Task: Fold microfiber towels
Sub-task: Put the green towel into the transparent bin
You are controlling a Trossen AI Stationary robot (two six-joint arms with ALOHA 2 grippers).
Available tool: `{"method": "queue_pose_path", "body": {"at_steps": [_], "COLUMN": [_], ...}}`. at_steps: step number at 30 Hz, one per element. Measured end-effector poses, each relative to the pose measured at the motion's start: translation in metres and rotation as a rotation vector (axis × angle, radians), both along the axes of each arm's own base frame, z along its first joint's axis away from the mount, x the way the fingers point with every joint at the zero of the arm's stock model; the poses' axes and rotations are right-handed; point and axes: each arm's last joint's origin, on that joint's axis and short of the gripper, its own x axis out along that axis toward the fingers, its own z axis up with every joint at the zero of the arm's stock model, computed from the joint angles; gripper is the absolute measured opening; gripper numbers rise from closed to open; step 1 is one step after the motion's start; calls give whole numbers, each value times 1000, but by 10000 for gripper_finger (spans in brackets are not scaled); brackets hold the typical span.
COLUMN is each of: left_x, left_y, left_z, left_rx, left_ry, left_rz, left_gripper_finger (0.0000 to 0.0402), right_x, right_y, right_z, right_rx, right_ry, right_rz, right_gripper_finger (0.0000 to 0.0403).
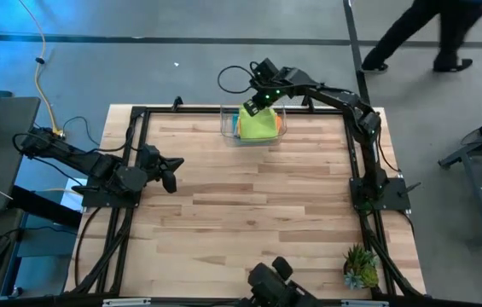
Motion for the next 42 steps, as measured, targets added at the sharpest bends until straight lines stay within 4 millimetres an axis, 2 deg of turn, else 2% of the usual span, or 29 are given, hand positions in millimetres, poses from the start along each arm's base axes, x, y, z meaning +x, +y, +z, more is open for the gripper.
{"method": "queue_pose_path", "body": {"at_steps": [3, 11, 14, 19, 26, 29, 32, 37, 42], "left_x": [0, 0, 0, 0, 0, 0, 0, 0, 0], "left_y": [0, 0, 0, 0, 0, 0, 0, 0, 0], "left_z": [-1, -1, -1, -1, -1, -1, -1, -1, -1], "left_rx": [1, 1, 0, -8, -12, -11, -6, -6, -2], "left_ry": [6, 9, 9, 6, 7, 7, 11, 12, 10], "left_rz": [0, 1, -1, -2, -7, -8, -10, -10, -4], "left_gripper_finger": [3, 3, 3, 3, 3, 3, 3, 3, 3], "right_x": [7, 13, 14, 14, -1, -11, -18, -23, -25], "right_y": [5, 8, 6, 7, 12, 10, 6, 2, 4], "right_z": [-6, -52, -64, -62, -13, -6, -12, -43, -62], "right_rx": [-29, -10, 10, 13, -23, -27, -18, 13, 55], "right_ry": [-12, 24, 19, 10, 10, 72, 141, 225, 261], "right_rz": [-5, -76, -91, -70, -51, -80, -109, -115, -105], "right_gripper_finger": [0, 0, 0, 0, 0, 0, 0, 0, 0]}}
